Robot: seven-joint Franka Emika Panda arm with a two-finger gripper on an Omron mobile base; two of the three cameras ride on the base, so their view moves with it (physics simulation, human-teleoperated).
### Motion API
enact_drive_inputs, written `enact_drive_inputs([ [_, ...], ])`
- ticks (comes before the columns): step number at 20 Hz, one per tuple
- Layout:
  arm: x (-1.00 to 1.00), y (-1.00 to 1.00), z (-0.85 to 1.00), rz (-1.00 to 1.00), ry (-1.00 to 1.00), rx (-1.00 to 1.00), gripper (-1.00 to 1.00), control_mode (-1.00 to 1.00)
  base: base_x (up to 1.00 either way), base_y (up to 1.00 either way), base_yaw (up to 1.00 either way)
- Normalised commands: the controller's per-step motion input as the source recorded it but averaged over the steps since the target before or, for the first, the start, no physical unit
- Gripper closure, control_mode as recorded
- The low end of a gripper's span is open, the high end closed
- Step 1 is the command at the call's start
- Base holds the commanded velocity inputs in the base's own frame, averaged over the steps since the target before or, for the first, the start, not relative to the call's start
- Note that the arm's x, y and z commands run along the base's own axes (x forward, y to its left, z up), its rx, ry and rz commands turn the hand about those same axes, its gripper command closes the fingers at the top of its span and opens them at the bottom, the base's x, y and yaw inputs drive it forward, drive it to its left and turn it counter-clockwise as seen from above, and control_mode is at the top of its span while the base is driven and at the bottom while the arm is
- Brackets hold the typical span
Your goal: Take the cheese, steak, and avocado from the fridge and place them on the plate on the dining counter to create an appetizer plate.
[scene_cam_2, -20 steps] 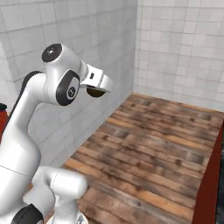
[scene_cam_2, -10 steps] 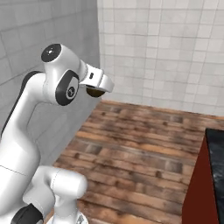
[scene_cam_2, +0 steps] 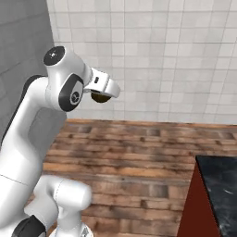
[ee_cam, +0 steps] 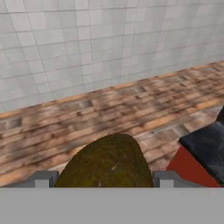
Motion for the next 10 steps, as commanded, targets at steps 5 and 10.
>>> enact_drive_inputs([
  [5,0.0,0.0,0.0,0.0,0.0,0.0,1.0,1.0,1.0,0.16,-0.45],
  [10,0.0,0.0,0.0,0.0,0.0,0.0,1.0,1.0,1.0,0.16,-0.47],
])
